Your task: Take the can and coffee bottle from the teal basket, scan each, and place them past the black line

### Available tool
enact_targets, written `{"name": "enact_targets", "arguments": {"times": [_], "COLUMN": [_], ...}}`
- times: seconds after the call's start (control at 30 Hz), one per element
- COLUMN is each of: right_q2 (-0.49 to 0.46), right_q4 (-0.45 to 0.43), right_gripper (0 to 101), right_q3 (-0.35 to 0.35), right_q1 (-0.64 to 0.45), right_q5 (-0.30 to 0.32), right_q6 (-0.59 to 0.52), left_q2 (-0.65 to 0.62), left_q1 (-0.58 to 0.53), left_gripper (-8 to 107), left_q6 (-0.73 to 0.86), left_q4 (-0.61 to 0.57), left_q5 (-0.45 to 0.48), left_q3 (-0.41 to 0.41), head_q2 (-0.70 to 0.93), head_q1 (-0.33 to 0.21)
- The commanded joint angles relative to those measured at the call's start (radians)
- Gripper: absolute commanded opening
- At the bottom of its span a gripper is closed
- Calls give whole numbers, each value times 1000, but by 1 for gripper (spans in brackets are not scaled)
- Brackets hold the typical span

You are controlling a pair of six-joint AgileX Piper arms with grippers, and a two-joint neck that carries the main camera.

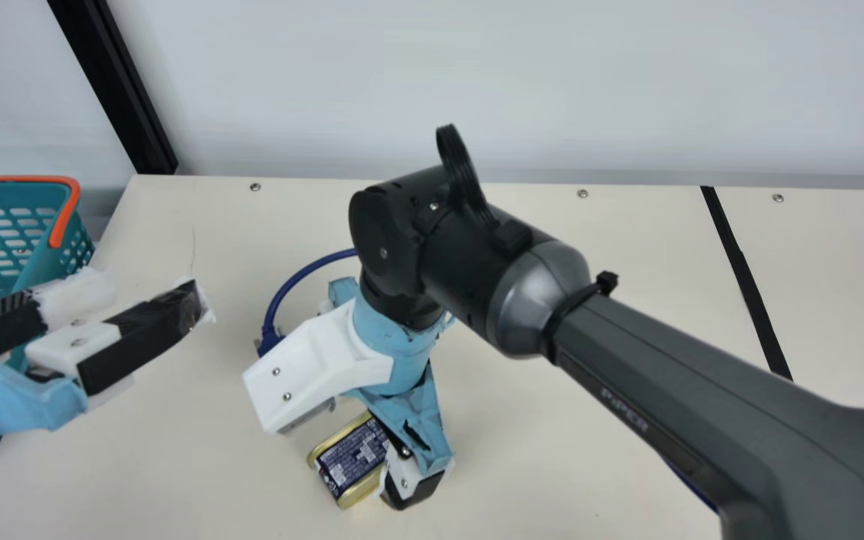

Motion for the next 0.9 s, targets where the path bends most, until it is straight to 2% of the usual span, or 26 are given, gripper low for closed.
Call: {"name": "enact_targets", "arguments": {"times": [0.0,0.03,0.2,0.47,0.7,0.87], "right_q2": [7,10,3,-67,-120,-184], "right_q4": [0,1,-3,8,-52,-110], "right_gripper": [101,0,0,0,0,0], "right_q3": [2,-1,-4,-10,6,60], "right_q1": [0,0,-4,-45,-149,-238], "right_q5": [1,1,1,1,1,-5], "right_q6": [5,7,36,121,304,440], "left_q2": [0,0,0,0,0,0], "left_q1": [0,0,0,0,0,0], "left_gripper": [90,90,90,90,90,90], "left_q6": [0,0,0,0,0,0], "left_q4": [0,0,0,0,0,0], "left_q5": [0,0,0,0,0,0], "left_q3": [0,0,0,0,0,0], "head_q2": [-3,-3,-3,-3,-85,-189], "head_q1": [-9,-9,-9,-9,2,8]}}
